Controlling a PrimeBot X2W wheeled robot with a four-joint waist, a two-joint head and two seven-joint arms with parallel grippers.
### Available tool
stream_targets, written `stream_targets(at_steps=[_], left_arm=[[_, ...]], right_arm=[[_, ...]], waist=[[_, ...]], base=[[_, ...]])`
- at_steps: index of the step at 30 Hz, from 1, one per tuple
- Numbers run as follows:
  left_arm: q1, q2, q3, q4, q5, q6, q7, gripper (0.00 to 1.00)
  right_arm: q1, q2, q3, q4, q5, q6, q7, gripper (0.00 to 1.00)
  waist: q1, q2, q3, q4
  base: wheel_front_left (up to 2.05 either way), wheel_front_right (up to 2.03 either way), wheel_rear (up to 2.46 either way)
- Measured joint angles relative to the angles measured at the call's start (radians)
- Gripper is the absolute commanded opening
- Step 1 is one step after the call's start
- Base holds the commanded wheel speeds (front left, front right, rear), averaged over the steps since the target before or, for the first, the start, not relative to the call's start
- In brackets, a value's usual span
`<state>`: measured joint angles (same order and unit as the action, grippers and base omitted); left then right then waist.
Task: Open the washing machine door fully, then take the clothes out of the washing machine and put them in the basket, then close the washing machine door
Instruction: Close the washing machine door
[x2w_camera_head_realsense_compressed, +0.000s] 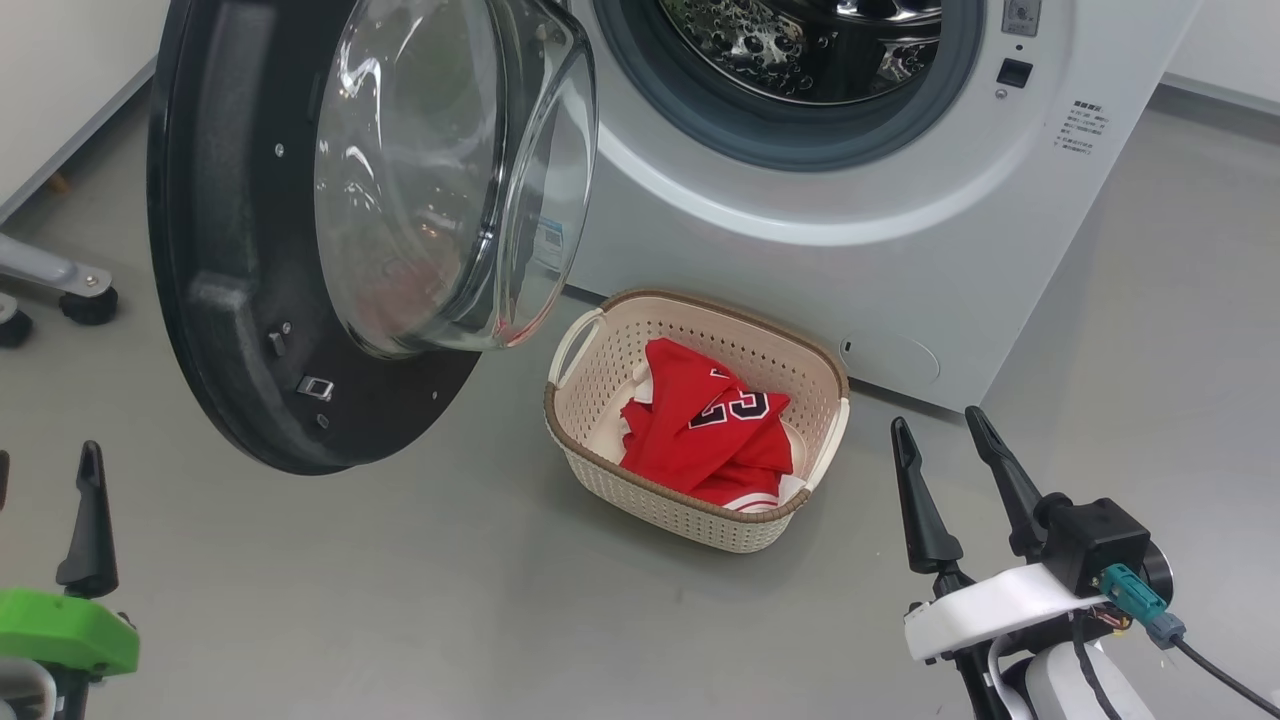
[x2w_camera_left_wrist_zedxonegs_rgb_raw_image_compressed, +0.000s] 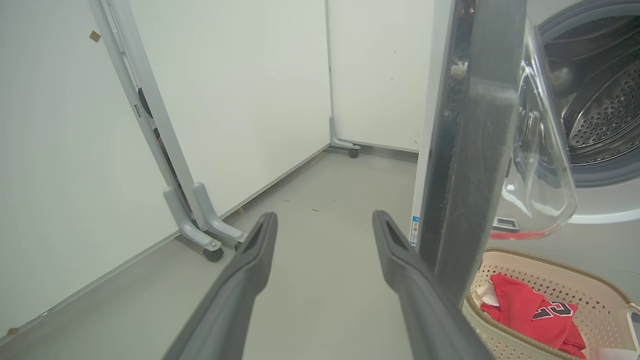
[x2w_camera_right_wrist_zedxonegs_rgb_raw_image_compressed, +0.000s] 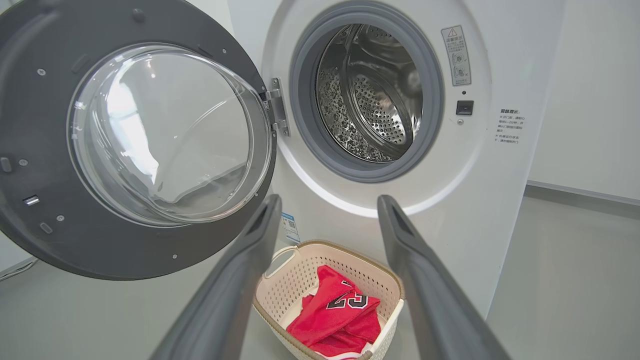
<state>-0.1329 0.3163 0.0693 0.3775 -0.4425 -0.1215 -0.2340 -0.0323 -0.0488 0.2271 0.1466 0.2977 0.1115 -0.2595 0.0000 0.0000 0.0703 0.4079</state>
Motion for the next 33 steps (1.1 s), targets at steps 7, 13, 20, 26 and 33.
stream_targets(at_steps=[7,13,20,26,33], left_arm=[[0.000,-0.001,0.000,0.000,0.004,0.000,-0.006,1.00],[0.001,-0.001,0.000,0.000,0.004,0.000,-0.006,1.00],[0.002,-0.001,0.001,0.000,0.005,0.000,-0.010,1.00],[0.002,-0.001,0.002,0.000,0.013,0.000,-0.015,1.00],[0.005,-0.001,0.002,-0.002,0.014,0.000,-0.015,0.00]], right_arm=[[0.000,0.000,0.000,0.000,0.000,0.000,0.000,1.00],[0.000,0.000,0.000,0.000,0.000,0.000,0.000,1.00],[0.001,0.000,0.000,0.000,0.003,0.000,0.000,1.00],[0.001,0.000,0.002,-0.001,0.004,0.000,0.000,1.00],[0.001,0.000,0.008,-0.002,0.009,0.000,0.000,1.00]], waist=[[0.0000,0.0000,-0.003,-0.001],[0.0000,0.0000,-0.006,-0.002],[0.0000,0.0000,-0.009,-0.002],[0.0000,0.0000,-0.010,-0.002],[0.0000,0.0000,-0.007,-0.002]], base=[[0.00,0.00,0.00],[0.00,0.00,0.00],[0.00,0.00,0.00],[0.00,0.00,0.00],[0.00,0.00,0.00]])
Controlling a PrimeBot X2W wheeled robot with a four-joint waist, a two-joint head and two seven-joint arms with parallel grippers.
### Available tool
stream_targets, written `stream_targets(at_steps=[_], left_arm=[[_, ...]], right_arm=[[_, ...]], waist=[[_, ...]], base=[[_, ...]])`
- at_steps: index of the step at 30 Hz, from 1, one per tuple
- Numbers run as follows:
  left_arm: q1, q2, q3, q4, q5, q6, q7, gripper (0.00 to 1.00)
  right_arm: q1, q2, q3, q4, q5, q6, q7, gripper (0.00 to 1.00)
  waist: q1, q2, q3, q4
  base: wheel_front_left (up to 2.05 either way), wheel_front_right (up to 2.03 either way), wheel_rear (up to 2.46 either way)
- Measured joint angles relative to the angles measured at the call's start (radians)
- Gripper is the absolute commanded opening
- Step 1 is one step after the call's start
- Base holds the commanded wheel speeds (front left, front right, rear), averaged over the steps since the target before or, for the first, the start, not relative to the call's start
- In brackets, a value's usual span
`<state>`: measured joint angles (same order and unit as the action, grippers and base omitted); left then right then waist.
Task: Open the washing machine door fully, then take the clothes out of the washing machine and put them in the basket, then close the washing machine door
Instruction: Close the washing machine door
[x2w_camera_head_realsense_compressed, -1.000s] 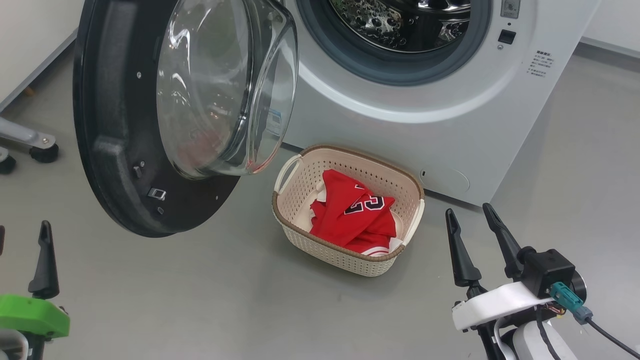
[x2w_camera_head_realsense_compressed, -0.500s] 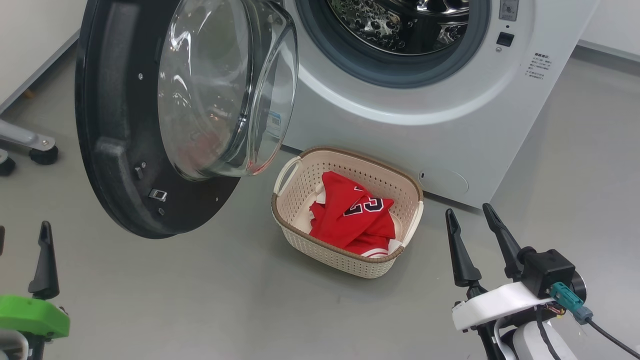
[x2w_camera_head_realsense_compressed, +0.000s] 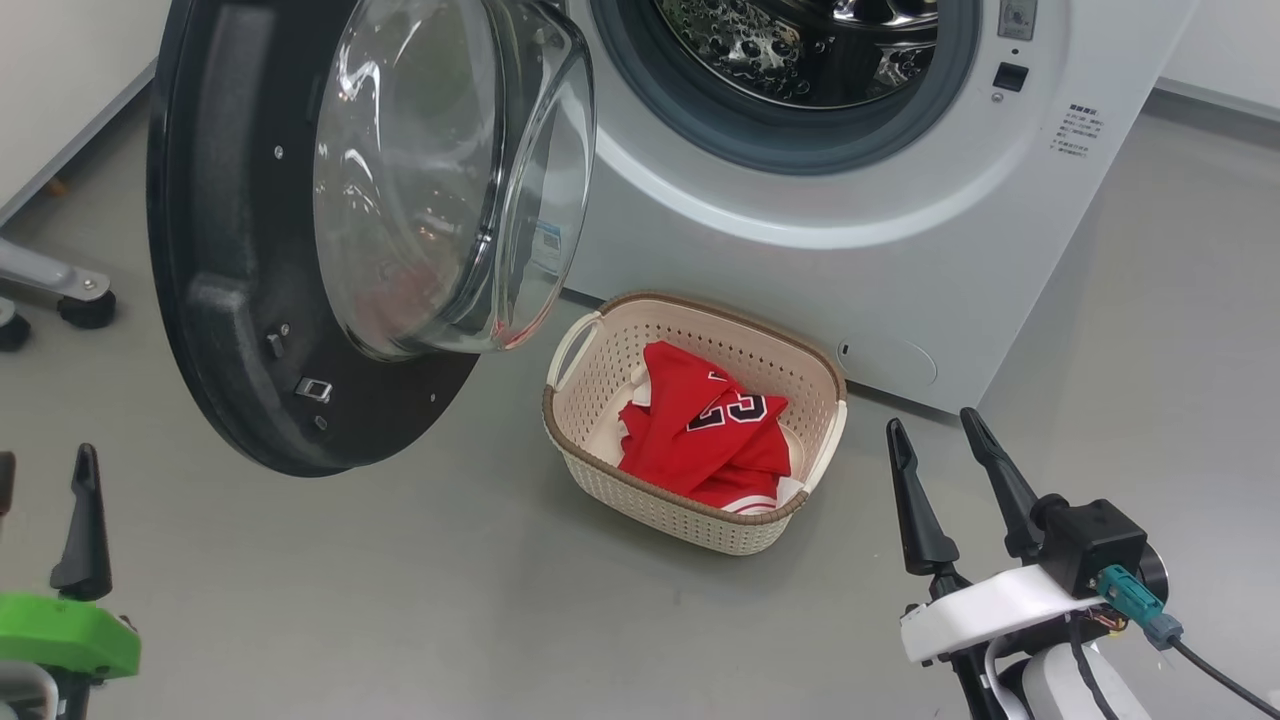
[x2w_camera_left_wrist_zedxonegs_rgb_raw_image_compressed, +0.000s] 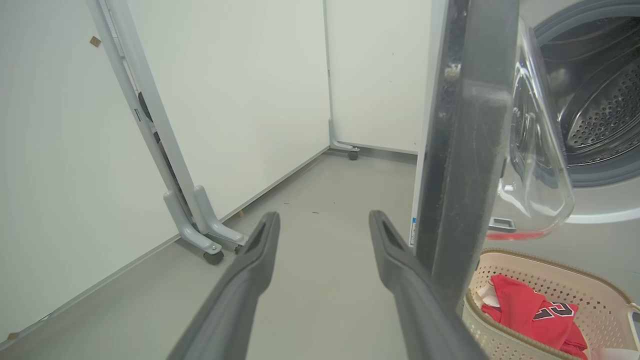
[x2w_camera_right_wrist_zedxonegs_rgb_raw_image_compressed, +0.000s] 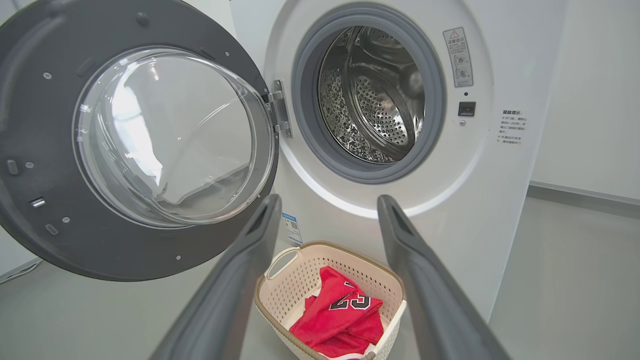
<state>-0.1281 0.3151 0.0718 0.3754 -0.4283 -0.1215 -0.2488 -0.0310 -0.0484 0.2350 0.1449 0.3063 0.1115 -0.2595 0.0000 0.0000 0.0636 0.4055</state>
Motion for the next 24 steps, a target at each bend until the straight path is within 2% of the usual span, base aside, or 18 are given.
stream_targets(at_steps=[12,15,24], left_arm=[[0.000,0.012,-0.001,-0.010,-0.011,0.000,0.000,0.00],[-0.002,0.012,0.019,-0.013,-0.077,0.000,0.015,0.00],[-0.097,-0.025,0.049,-0.013,-0.331,0.000,0.179,0.00]], right_arm=[[0.000,0.000,0.004,-0.004,0.002,-0.001,0.000,1.00],[0.000,0.000,0.019,-0.004,0.002,-0.001,0.000,1.00],[-0.002,0.001,0.019,-0.006,0.001,-0.001,0.000,1.00]], waist=[[0.0000,0.0000,0.010,-0.003],[0.0000,0.0000,0.015,-0.009],[0.0000,0.0000,0.035,-0.023]], base=[[0.00,0.00,0.00],[0.00,0.00,0.00],[0.00,0.00,0.00]])
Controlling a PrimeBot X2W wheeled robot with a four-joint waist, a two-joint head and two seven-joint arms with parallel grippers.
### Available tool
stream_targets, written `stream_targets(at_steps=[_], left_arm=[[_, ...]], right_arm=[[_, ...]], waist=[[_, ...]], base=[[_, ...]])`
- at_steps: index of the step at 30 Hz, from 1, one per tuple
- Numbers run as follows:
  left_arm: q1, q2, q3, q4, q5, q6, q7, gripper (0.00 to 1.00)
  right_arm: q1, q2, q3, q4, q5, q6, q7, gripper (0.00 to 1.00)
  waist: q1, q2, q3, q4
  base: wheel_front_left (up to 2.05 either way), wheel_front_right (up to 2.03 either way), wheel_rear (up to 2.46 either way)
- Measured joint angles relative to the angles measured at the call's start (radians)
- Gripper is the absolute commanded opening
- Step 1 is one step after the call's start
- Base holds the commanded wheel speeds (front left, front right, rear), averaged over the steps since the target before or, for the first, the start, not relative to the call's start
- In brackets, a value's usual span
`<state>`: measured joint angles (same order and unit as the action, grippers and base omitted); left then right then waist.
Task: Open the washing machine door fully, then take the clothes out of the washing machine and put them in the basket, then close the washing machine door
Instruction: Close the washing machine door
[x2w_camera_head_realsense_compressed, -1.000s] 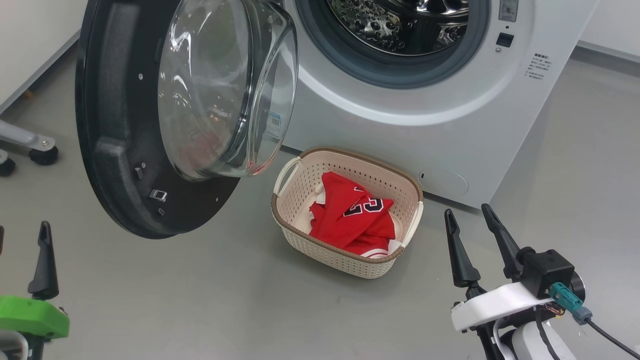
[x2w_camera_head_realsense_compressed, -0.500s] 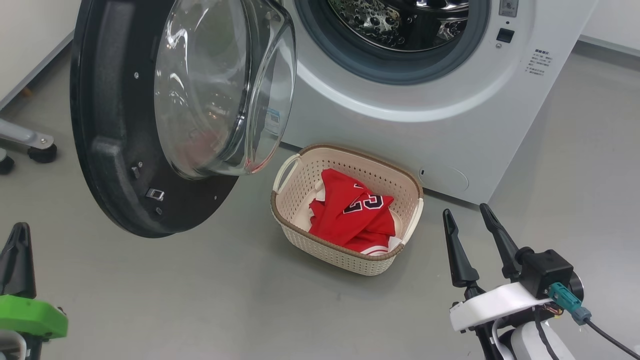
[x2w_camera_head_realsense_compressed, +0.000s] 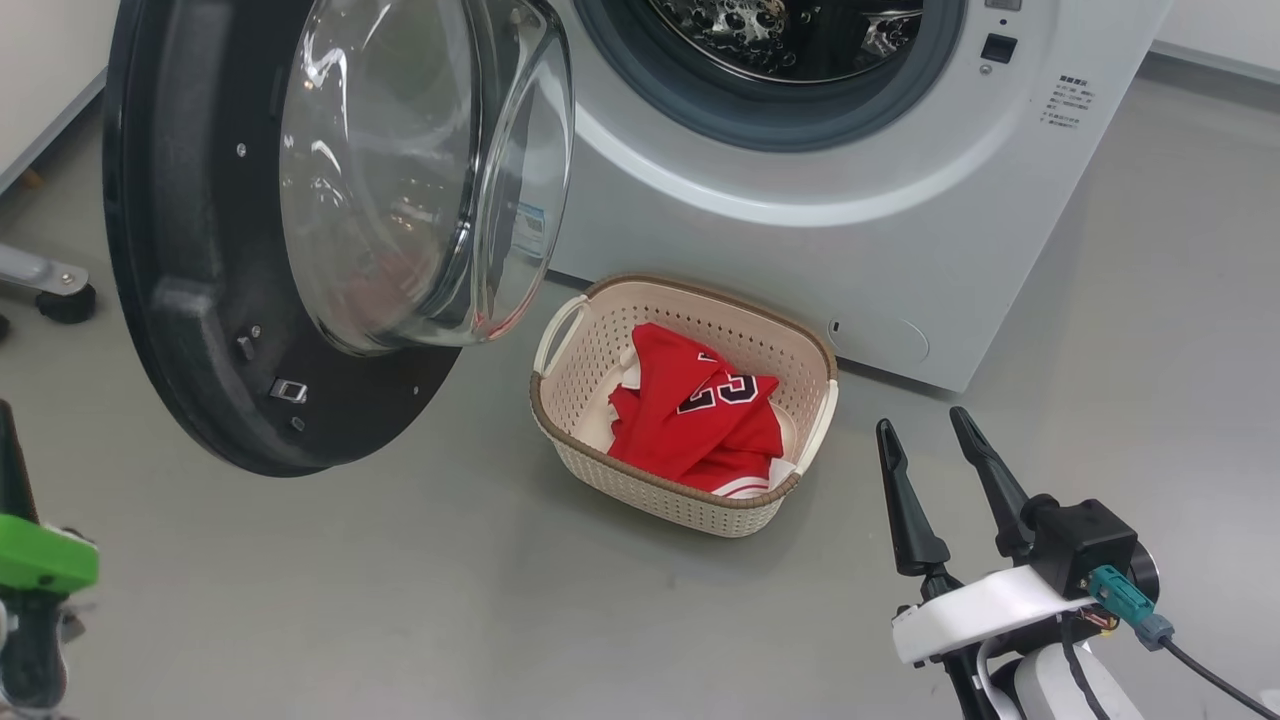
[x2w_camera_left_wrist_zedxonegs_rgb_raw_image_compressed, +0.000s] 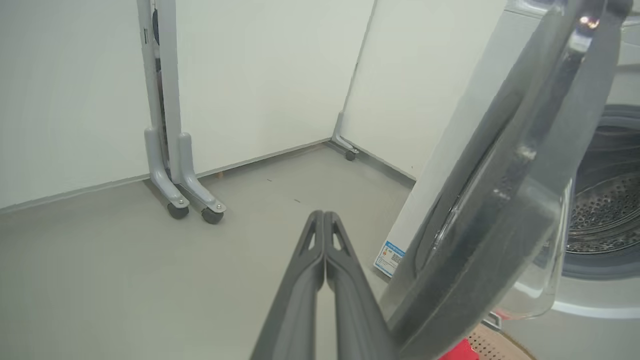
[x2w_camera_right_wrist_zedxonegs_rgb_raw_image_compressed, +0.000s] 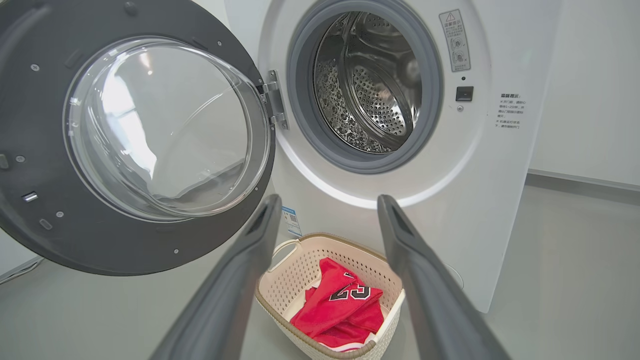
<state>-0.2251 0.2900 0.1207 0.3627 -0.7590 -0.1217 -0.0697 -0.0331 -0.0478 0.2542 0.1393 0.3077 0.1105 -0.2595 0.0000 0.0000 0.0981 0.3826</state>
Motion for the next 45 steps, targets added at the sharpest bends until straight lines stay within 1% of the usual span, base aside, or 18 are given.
stream_targets(at_steps=[1,2,8,10,13,16,18,21,22,23,29,36,42,45], left_arm=[[-0.017,-0.011,0.015,-0.001,-0.044,0.000,0.020,0.00],[-0.017,-0.011,0.015,-0.001,-0.044,0.000,0.020,0.00],[-0.106,-0.088,0.126,0.020,-0.295,0.003,0.175,0.00],[-0.135,-0.097,0.169,0.043,-0.378,0.015,0.231,0.00],[-0.180,-0.097,0.215,0.065,-0.466,0.061,0.308,0.00],[-0.214,-0.093,0.245,0.089,-0.517,0.118,0.373,0.00],[-0.230,-0.088,0.264,0.107,-0.538,0.158,0.408,0.00],[-0.261,-0.089,0.299,0.133,-0.596,0.217,0.453,0.00],[-0.273,-0.089,0.306,0.142,-0.605,0.234,0.467,0.00],[-0.285,-0.090,0.315,0.150,-0.616,0.241,0.479,0.00],[-0.325,-0.096,0.358,0.192,-0.705,0.249,0.562,0.00],[-0.349,-0.100,0.378,0.246,-0.765,0.249,0.640,0.00],[-0.356,-0.100,0.384,0.299,-0.777,0.249,0.696,0.00],[-0.357,-0.100,0.373,0.315,-0.792,0.249,0.740,0.00]], right_arm=[[-0.001,0.000,0.001,0.000,0.000,0.000,0.000,1.00],[-0.001,0.000,0.001,0.000,0.000,0.000,0.000,1.00],[-0.009,0.000,0.007,0.002,0.000,0.000,0.000,1.00],[-0.011,0.000,0.008,0.002,0.000,0.000,0.000,1.00],[-0.016,0.000,0.009,0.002,0.000,0.000,0.000,1.00],[-0.022,0.000,0.009,0.002,0.000,0.000,0.000,1.00],[-0.022,-0.001,0.009,0.002,0.000,0.000,0.000,1.00],[-0.023,-0.001,0.008,0.002,0.000,0.000,0.000,1.00],[-0.024,-0.001,0.006,0.002,0.000,0.000,0.000,1.00],[-0.024,-0.001,0.005,0.002,0.000,0.000,0.000,1.00],[-0.025,-0.001,0.006,0.002,0.000,0.000,0.000,1.00],[-0.027,-0.001,0.006,0.002,0.000,0.000,0.000,1.00],[-0.028,-0.001,0.007,0.003,0.000,0.000,0.000,1.00],[-0.028,-0.001,0.009,0.005,0.000,0.000,0.000,1.00]], waist=[[0.0000,0.0000,0.002,-0.002],[0.0000,0.0000,0.002,-0.002],[0.0000,0.0000,0.012,-0.017],[0.0000,0.0000,0.015,-0.022],[0.0000,0.0000,0.019,-0.030],[0.0000,0.0000,0.025,-0.038],[0.0000,0.0000,0.028,-0.043],[0.0000,0.0000,0.032,-0.051],[0.0000,0.0000,0.033,-0.052],[0.0000,0.0000,0.034,-0.053],[0.0000,0.0000,0.038,-0.060],[0.0000,0.0000,0.040,-0.066],[0.0000,0.0000,0.037,-0.070],[0.0000,0.0000,0.035,-0.071]], base=[[0.00,0.00,0.00],[0.00,0.00,0.00],[0.00,0.00,0.00],[0.00,0.00,0.00],[0.00,0.00,0.00],[0.00,0.00,0.00],[0.00,0.00,0.00],[0.00,0.00,0.00],[0.00,0.00,0.00],[0.00,0.00,0.00],[0.00,0.00,0.00],[0.00,0.00,0.00],[0.00,0.00,0.00],[0.00,0.00,0.00]])
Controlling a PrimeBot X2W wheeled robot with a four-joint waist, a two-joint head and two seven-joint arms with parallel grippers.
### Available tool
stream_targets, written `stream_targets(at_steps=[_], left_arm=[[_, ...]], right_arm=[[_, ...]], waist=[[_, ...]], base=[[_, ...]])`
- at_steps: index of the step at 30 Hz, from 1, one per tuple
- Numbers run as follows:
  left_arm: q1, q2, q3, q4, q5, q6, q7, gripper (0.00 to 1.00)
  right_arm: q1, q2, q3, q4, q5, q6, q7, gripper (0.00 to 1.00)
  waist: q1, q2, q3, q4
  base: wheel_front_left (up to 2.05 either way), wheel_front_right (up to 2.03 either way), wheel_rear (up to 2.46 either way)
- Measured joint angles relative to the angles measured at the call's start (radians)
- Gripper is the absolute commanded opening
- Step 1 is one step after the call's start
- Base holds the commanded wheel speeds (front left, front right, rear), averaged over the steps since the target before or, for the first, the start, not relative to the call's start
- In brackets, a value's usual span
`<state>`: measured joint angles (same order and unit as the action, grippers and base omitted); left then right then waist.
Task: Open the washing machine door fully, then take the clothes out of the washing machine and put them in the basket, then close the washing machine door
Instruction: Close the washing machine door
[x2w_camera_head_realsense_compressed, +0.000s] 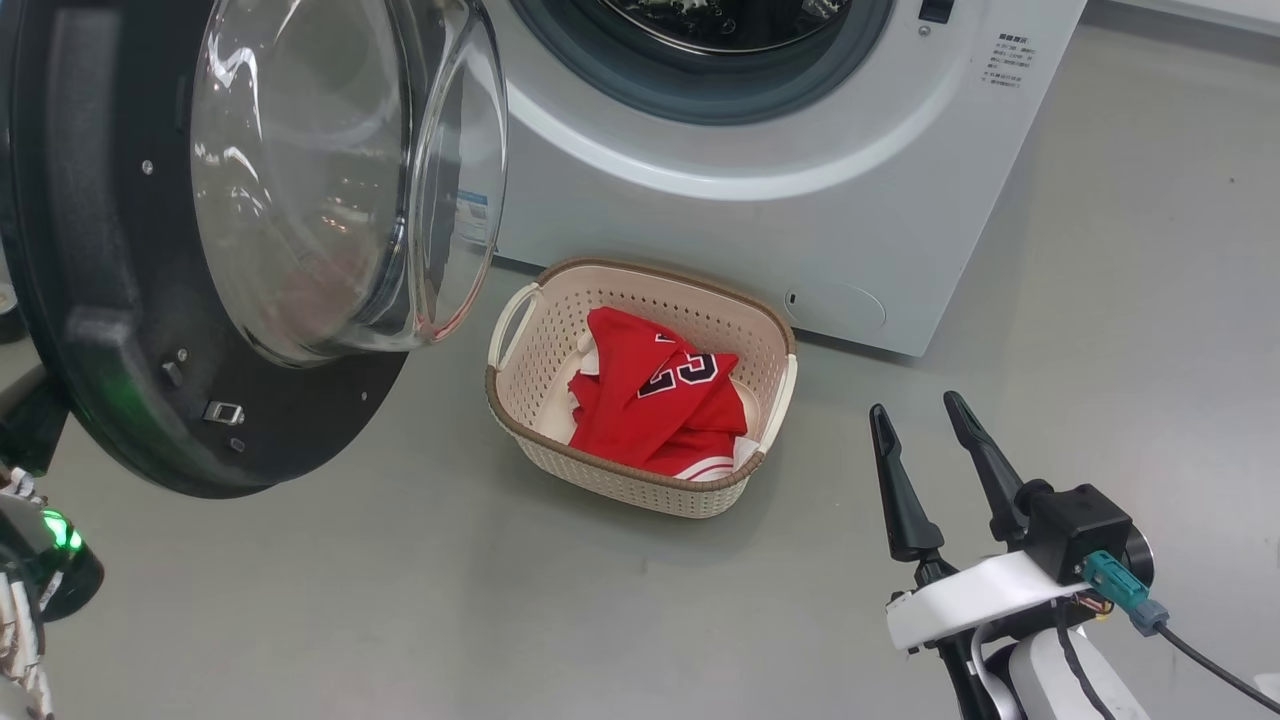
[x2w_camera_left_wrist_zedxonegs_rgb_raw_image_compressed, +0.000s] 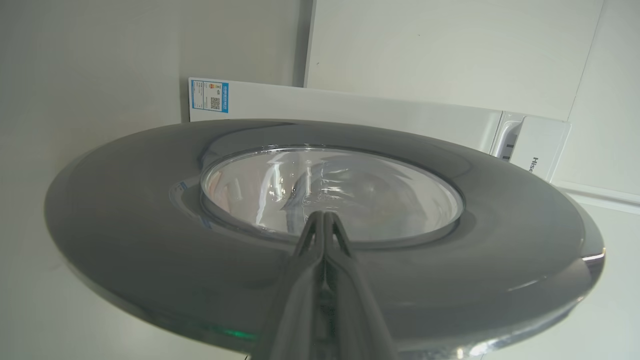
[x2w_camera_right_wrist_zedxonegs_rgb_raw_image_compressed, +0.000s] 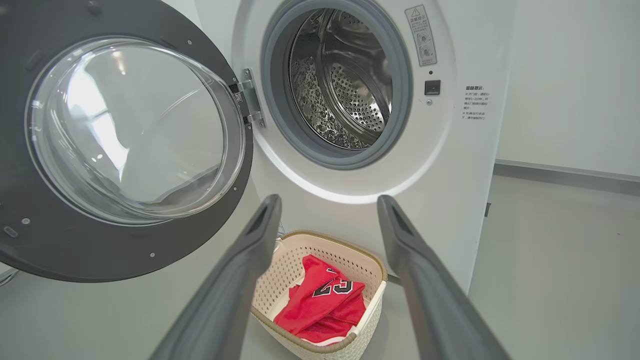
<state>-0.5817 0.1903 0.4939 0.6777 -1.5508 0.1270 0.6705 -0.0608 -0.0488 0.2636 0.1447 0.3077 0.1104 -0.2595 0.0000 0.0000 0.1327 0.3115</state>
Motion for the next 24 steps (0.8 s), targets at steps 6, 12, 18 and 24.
stream_targets(at_steps=[6,12,18,24], left_arm=[[0.000,0.002,-0.040,0.004,0.000,0.000,0.071,0.00],[0.000,-0.009,-0.073,-0.009,-0.006,0.000,0.146,0.00],[0.007,-0.035,-0.100,-0.040,-0.022,0.000,0.205,0.00],[0.025,-0.066,-0.117,-0.075,-0.035,0.000,0.245,0.00]], right_arm=[[0.000,0.000,0.004,0.005,0.000,0.000,0.000,1.00],[0.000,0.000,0.007,0.008,0.000,0.000,0.000,1.00],[0.001,0.000,0.013,0.014,0.002,0.000,0.000,1.00],[0.001,0.000,0.012,0.013,0.008,-0.001,0.000,1.00]], waist=[[0.0000,0.0000,-0.008,-0.002],[0.0000,0.0000,-0.019,-0.004],[0.0000,0.0000,-0.032,-0.010],[0.0000,0.0000,-0.038,-0.018]], base=[[0.00,0.00,0.00],[0.00,0.00,0.00],[0.00,0.00,0.00],[0.00,0.00,0.00]])
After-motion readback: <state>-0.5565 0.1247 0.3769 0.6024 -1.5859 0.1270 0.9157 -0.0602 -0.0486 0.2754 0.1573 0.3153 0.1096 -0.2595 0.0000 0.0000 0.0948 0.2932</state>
